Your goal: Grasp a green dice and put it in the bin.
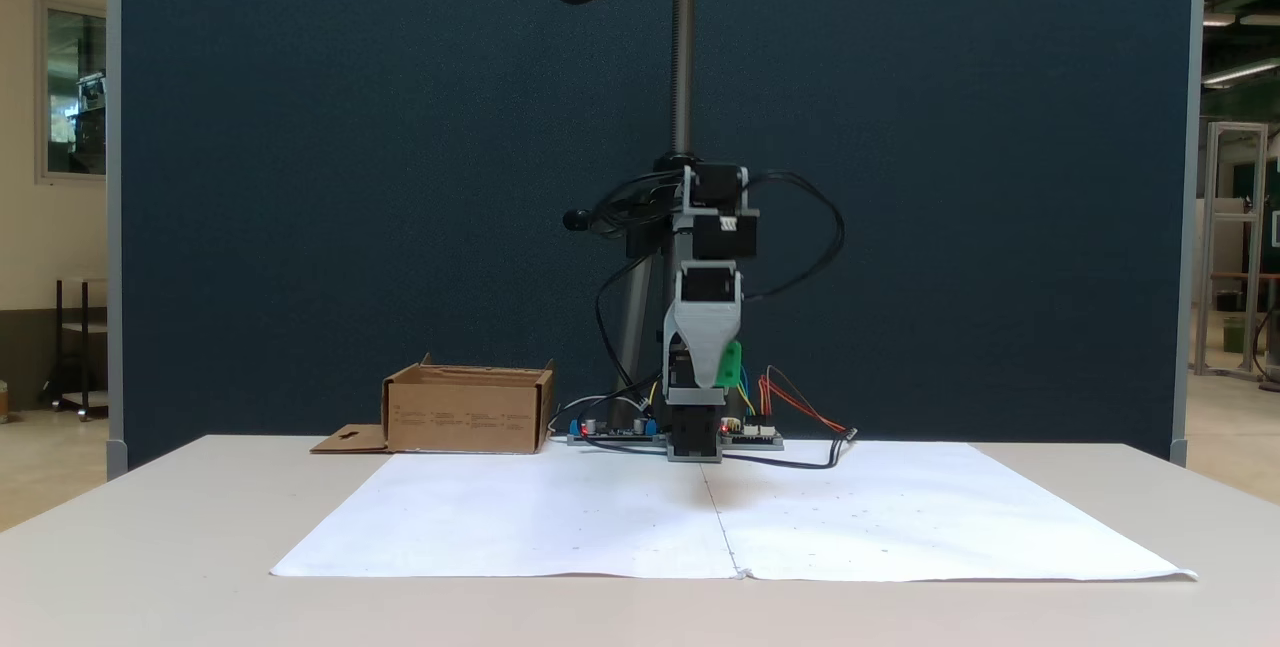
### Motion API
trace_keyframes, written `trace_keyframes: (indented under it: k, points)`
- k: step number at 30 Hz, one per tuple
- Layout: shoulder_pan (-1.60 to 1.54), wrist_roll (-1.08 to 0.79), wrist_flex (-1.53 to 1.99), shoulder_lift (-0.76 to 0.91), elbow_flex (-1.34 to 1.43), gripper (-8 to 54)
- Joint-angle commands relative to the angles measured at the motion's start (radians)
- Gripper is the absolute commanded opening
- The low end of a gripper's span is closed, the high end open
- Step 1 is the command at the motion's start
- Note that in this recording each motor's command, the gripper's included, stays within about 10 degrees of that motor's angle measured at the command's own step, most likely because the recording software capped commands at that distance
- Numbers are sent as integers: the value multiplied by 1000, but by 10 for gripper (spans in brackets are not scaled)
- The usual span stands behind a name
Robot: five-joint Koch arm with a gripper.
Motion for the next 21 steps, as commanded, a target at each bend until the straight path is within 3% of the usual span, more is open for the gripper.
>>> trace_keyframes:
  k: [1,8,21]
  points:
    - [64,-57,52,40,-87,121]
    - [391,-167,44,-34,-201,121]
    - [1313,-478,44,-81,-305,121]
